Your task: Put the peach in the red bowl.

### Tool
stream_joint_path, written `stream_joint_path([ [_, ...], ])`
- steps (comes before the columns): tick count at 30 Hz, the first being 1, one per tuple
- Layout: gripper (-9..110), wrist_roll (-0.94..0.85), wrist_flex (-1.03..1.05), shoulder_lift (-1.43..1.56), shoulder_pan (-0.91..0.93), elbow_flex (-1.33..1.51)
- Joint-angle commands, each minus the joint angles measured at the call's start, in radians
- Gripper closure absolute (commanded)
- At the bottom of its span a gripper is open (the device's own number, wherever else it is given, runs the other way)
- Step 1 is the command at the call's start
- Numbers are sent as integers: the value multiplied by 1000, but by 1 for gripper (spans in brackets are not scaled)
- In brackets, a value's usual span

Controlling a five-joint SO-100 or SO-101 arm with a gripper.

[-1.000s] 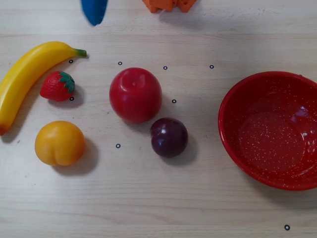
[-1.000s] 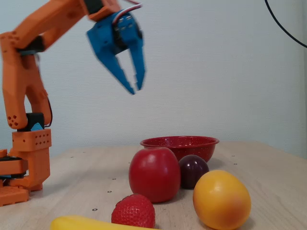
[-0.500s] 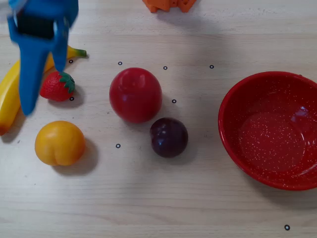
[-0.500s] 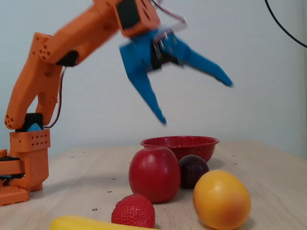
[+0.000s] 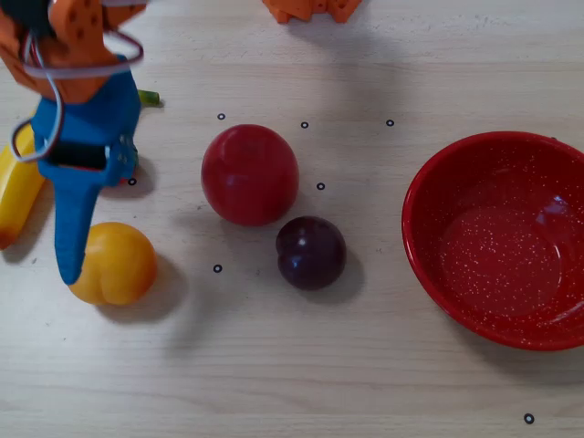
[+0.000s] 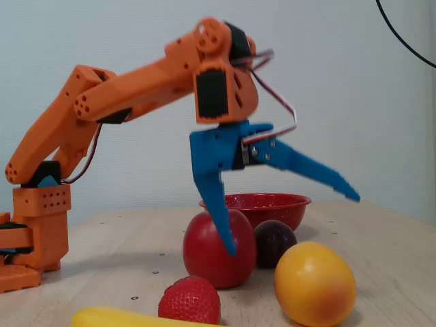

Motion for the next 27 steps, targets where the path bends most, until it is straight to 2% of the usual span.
stream_joint_path([
  [1,41,3,-11,41,-25,-75],
  [14,41,-3,-245,-43,-6,-26],
  [27,41,-57,-235,-100,20,-14],
])
